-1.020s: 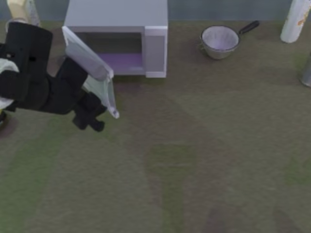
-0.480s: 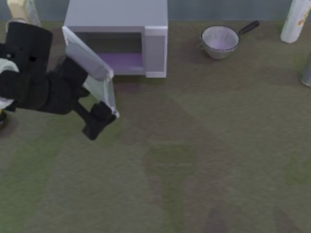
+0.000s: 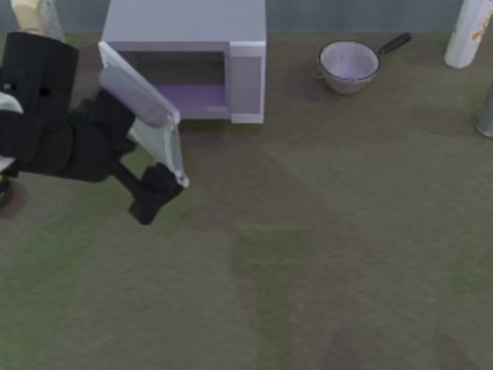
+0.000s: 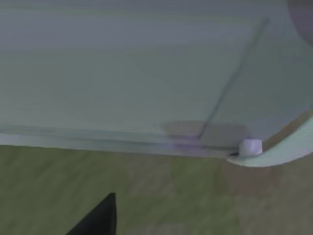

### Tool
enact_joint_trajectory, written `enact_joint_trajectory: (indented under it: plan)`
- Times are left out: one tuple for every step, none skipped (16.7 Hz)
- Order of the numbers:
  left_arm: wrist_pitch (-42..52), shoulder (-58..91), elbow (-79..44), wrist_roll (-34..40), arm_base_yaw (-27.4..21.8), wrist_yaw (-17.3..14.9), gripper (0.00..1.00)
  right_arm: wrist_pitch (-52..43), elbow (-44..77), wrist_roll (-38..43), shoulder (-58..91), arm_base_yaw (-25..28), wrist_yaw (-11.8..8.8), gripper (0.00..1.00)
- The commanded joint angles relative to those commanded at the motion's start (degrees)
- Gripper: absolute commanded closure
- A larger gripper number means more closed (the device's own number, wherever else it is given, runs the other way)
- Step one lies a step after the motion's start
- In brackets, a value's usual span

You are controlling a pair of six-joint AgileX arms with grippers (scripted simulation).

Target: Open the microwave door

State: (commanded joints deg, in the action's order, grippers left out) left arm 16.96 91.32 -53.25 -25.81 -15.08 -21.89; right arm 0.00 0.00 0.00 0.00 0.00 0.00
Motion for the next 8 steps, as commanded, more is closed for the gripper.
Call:
enact_joint_trajectory:
  plan:
    - [1.5,-2.0,0.3,0.3,-0.1,0.3,0.00,0.0,0.0,0.0,0.0,0.0,0.0,0.00]
    - [3.3,-4.5,0.6,0.7,-0.3,0.5,0.00,0.0,0.0,0.0,0.0,0.0,0.0,0.00]
    - [5.1,-7.0,0.9,1.1,-0.6,0.7,0.00,0.0,0.0,0.0,0.0,0.0,0.0,0.00]
    - [6.9,-9.3,1.2,1.4,-0.8,0.9,0.00,0.0,0.0,0.0,0.0,0.0,0.0,0.00]
    - [8.5,-11.0,1.4,1.7,-1.0,1.0,0.00,0.0,0.0,0.0,0.0,0.0,0.0,0.00]
    - [9.6,-12.1,1.5,2.0,-1.2,1.0,0.00,0.0,0.0,0.0,0.0,0.0,0.0,0.00]
    - [10.0,-12.6,1.6,2.0,-1.3,1.1,0.00,0.0,0.0,0.0,0.0,0.0,0.0,0.00]
    - [10.0,-12.6,1.6,2.0,-1.3,1.1,0.00,0.0,0.0,0.0,0.0,0.0,0.0,0.00]
